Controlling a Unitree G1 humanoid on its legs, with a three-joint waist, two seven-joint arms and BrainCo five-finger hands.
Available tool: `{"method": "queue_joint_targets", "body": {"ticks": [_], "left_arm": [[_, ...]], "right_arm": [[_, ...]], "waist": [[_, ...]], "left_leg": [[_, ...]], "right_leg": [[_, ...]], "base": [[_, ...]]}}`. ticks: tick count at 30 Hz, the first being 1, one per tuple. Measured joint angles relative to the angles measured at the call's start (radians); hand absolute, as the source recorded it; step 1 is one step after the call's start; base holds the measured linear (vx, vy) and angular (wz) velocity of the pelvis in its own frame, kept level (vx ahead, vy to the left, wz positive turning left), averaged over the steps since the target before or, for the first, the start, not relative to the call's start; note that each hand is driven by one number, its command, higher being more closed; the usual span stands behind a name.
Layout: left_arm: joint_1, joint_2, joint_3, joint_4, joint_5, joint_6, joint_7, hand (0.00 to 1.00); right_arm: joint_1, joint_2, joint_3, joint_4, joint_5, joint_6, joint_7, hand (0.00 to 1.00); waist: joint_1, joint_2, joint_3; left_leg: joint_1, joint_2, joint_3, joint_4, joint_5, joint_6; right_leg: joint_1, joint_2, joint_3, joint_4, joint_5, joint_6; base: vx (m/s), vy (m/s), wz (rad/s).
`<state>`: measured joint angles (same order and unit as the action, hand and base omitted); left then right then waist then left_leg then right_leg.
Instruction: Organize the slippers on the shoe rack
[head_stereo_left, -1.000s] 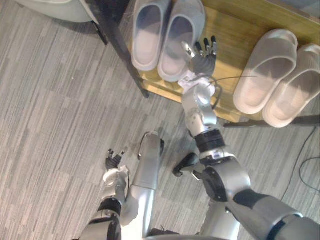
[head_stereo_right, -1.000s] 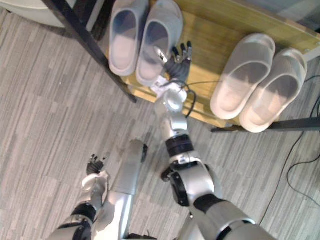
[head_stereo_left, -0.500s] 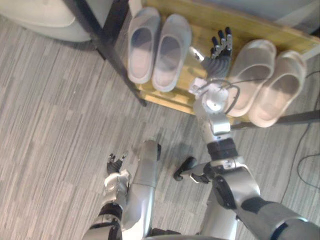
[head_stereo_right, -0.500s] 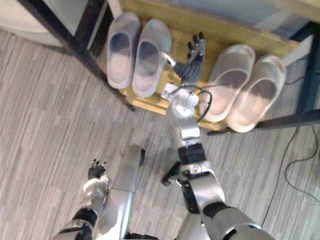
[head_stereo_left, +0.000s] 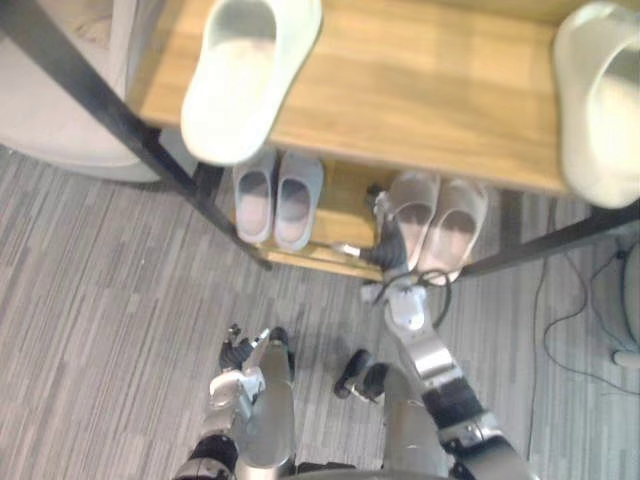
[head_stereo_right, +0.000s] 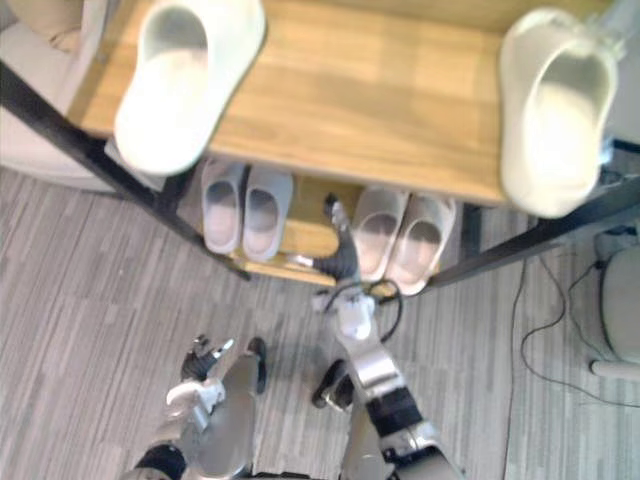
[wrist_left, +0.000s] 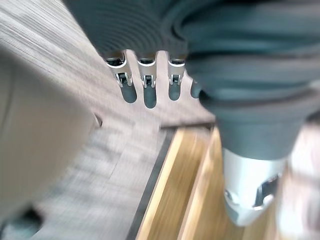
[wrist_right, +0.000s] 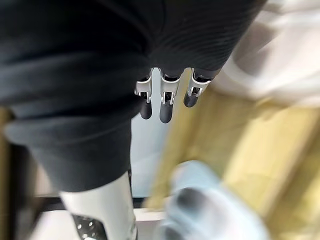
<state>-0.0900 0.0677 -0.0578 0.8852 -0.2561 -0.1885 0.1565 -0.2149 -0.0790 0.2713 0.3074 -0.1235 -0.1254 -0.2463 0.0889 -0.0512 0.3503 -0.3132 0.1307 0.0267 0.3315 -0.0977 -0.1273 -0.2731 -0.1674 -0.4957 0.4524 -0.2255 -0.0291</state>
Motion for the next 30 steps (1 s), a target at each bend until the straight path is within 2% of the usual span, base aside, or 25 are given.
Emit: {"method": "queue_joint_targets", "body": {"ticks": [2,4,10,12,16,21,30], "left_arm": [[0.023,-0.003,-0.025,0.01,0.024,0.0,-0.01,0.0],[0.055,0.006,-0.049,0.01,0.042,0.001,-0.011,0.0],[0.069,0.032,-0.1,-0.004,0.11,0.003,-0.011,0.0],[0.074,0.037,-0.122,-0.026,0.121,0.005,-0.01,0.0],[0.105,0.043,-0.231,-0.162,0.179,0.007,-0.018,0.0],[0.106,0.045,-0.352,-0.308,0.196,0.008,-0.061,0.0],[0.096,0.079,-0.564,-0.69,0.194,0.006,-0.142,0.0]], "right_arm": [[0.053,-0.009,-0.02,0.057,-0.021,0.001,0.021,0.0],[0.111,-0.01,-0.069,0.14,-0.038,0.002,0.035,0.0],[0.165,-0.04,-0.126,0.322,-0.075,0.02,0.05,0.0],[0.169,-0.039,-0.148,0.363,-0.075,0.021,0.05,0.0],[0.167,-0.048,-0.201,0.52,-0.075,0.031,0.049,0.0],[0.175,-0.039,-0.203,0.591,-0.074,0.043,0.05,0.0],[0.22,-0.023,-0.219,0.66,-0.072,0.056,0.06,0.0]], "waist": [[-0.012,0.0,-0.038],[-0.032,0.017,-0.078],[-0.038,0.062,-0.132],[-0.038,0.069,-0.139],[-0.039,0.084,-0.155],[-0.04,0.086,-0.168],[-0.05,0.098,-0.211]], "left_leg": [[0.06,-0.006,0.011,-0.076,0.023,0.005],[0.146,-0.014,0.022,-0.156,0.044,0.014],[0.214,-0.03,0.034,-0.197,0.053,0.026],[0.227,-0.037,0.031,-0.214,0.063,0.034],[0.264,-0.058,0.015,-0.271,0.097,0.05],[0.282,-0.074,0.012,-0.304,0.117,0.063],[0.308,-0.091,-0.014,-0.351,0.128,0.061]], "right_leg": [[0.054,0.012,0.0,-0.076,0.03,0.014],[0.143,0.035,0.002,-0.187,0.076,0.034],[0.263,0.062,0.006,-0.363,0.169,0.057],[0.28,0.064,0.004,-0.387,0.184,0.06],[0.329,0.066,-0.005,-0.466,0.232,0.067],[0.346,0.064,-0.006,-0.512,0.264,0.075],[0.365,0.057,-0.015,-0.531,0.267,0.079]], "base": [[0.11,0.075,-0.03],[0.15,0.107,-0.07],[0.05,0.081,-0.03],[-0.02,0.054,0.08],[-0.06,0.062,0.1],[-0.09,0.051,0.0],[-0.01,0.026,0.08]]}}
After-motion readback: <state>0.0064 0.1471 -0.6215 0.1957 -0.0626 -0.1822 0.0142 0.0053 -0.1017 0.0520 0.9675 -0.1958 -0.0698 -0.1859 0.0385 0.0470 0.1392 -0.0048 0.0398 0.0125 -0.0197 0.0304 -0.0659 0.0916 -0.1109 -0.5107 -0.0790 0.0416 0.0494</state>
